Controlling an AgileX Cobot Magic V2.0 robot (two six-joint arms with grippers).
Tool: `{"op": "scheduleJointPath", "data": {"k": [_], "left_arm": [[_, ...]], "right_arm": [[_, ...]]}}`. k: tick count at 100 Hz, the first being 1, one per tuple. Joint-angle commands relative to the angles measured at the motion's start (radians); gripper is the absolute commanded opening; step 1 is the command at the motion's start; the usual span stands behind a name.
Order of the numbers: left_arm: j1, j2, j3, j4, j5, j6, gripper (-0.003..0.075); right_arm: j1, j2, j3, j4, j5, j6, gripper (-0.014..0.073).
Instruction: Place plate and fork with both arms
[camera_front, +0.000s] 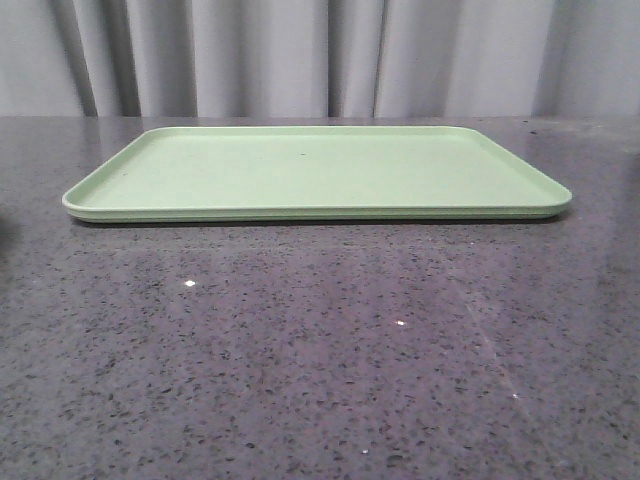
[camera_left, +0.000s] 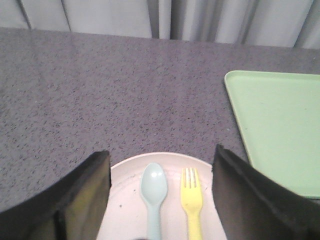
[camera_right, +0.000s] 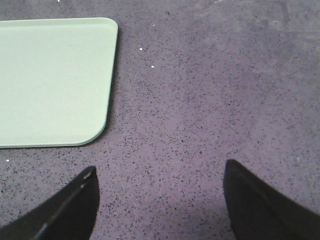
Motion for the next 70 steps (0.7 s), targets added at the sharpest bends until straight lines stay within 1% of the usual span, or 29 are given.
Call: {"op": "scheduleJointPath", "data": {"k": [1, 7, 13, 31, 45, 62, 70], "left_arm": [[0.010, 0.020, -0.049, 0.091, -0.016, -0.075, 0.0441], [0.030, 0.035, -0.070, 0.148, 0.035, -0.117, 0.0441], [0.054, 0.051, -0.092, 0.182, 0.069, -0.121, 0.0441], [0.124, 0.117, -0.152, 0.193, 0.127, -0.121, 0.0441], [0.128, 0.213, -0.194, 0.193, 0.221, -0.098, 0.0440], [0.128, 0.322, -0.232, 0.188, 0.275, -0.066, 0.0440], [0.128, 0.371, -0.247, 0.172, 0.305, -0.028, 0.0439]], "right_arm": [[0.002, 0.007, -0.038, -0.002, -0.074, -0.008, 0.0528], [0.002, 0.007, -0.038, -0.002, -0.074, -0.008, 0.0528], [0.002, 0.007, -0.038, -0.002, -0.074, -0.008, 0.0528], [0.002, 0.007, -0.038, -0.002, -0.074, -0.008, 0.0528], [0.002, 0.007, -0.038, -0.002, -0.074, -0.008, 0.0528], [0.002, 0.007, -0.038, -0.002, -0.073, -0.008, 0.0528], [0.002, 0.007, -0.038, -0.002, -0.072, -0.008, 0.0528]]}}
